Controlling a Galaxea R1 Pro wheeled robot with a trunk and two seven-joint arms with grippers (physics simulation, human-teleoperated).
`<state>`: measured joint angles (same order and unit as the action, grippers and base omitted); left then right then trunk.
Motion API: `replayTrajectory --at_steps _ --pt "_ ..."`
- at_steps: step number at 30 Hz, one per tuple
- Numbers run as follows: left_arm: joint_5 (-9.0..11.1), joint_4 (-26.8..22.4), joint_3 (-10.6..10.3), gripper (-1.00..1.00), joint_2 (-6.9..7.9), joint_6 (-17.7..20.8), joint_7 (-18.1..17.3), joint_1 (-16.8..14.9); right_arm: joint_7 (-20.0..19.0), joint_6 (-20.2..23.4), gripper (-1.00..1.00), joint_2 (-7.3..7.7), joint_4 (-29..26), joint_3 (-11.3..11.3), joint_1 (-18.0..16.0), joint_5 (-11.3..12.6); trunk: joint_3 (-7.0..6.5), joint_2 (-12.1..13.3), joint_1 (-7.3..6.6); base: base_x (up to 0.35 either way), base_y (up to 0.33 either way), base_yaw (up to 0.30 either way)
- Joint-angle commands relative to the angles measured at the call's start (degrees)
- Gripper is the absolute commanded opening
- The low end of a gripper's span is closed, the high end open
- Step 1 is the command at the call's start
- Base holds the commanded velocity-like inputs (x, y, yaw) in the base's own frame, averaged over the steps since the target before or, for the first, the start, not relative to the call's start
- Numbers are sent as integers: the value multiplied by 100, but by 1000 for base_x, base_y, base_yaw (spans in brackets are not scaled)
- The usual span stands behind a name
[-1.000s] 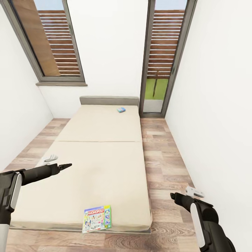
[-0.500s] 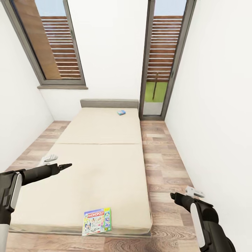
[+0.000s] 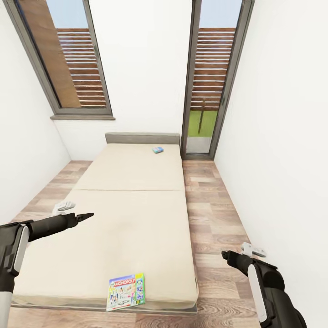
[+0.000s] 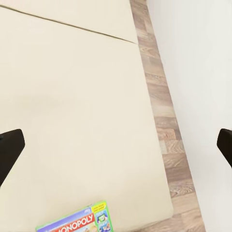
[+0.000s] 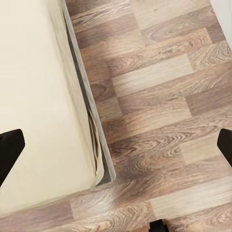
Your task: Put all the toys in the child's room - the three board games (two on the bed and one on the table), the two jigsaw puzzles on the table, and the tennis ball on the table - inside the toy box on the table in the child's room.
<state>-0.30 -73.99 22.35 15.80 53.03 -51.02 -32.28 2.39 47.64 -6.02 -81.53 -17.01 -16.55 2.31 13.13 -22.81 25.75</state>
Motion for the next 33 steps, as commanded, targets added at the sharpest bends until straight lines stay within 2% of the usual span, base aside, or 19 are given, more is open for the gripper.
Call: replayTrajectory --at_steps 1,33 --pt "-5 -1 7 100 1 41 -24 -6 25 26 100 -4 -6 -9 -6 26 2 -11 4 0 0 0" --pt "-2 -1 6 100 -14 41 -24 -6 25 26 100 -4 1 -11 -6 30 -301 -11 4 0 0 0"
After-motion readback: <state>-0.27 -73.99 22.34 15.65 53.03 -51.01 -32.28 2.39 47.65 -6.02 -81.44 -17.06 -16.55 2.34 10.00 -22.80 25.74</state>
